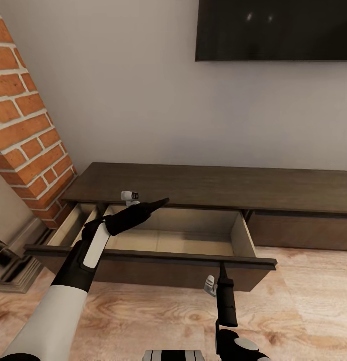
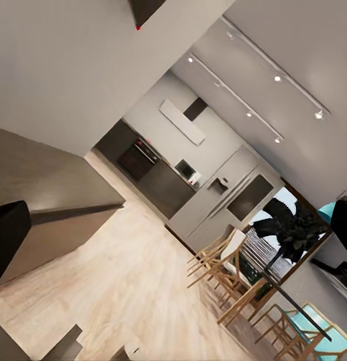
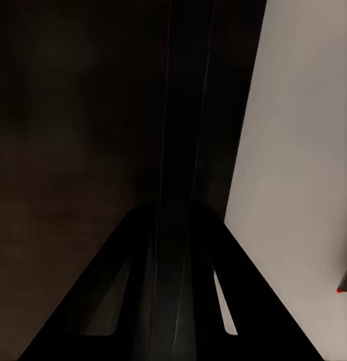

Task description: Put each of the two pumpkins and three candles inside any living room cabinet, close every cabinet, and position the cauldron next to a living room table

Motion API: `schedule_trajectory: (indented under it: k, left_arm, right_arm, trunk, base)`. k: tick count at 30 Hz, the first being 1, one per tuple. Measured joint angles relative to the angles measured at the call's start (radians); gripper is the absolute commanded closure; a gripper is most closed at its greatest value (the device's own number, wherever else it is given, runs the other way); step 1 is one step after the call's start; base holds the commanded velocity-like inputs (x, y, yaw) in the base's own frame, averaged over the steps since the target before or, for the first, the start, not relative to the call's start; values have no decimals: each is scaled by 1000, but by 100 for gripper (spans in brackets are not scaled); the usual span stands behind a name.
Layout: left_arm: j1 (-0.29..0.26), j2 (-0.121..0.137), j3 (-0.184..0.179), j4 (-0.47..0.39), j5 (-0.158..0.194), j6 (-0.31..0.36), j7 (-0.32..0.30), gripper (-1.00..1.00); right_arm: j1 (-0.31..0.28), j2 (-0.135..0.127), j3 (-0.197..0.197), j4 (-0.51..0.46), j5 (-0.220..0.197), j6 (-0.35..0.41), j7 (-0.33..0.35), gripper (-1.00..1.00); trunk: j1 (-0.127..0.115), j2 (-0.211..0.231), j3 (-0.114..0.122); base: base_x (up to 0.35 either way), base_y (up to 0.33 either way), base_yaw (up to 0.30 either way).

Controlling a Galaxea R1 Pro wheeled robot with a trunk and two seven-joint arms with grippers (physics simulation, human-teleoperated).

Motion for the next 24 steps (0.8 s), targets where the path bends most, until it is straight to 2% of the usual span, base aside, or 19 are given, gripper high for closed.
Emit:
schedule_trajectory:
  k: [15,24]
  left_arm:
    - [0,0,0,0,0,0,0,-100]
    - [0,0,0,0,0,-1,0,-100]
  right_arm:
    - [0,0,1,1,-1,0,-2,100]
    - [0,0,4,0,0,0,0,100]
  trunk:
    - [0,0,0]
    - [0,0,0]
  base:
    - [-2,0,0]
    - [-63,0,0]
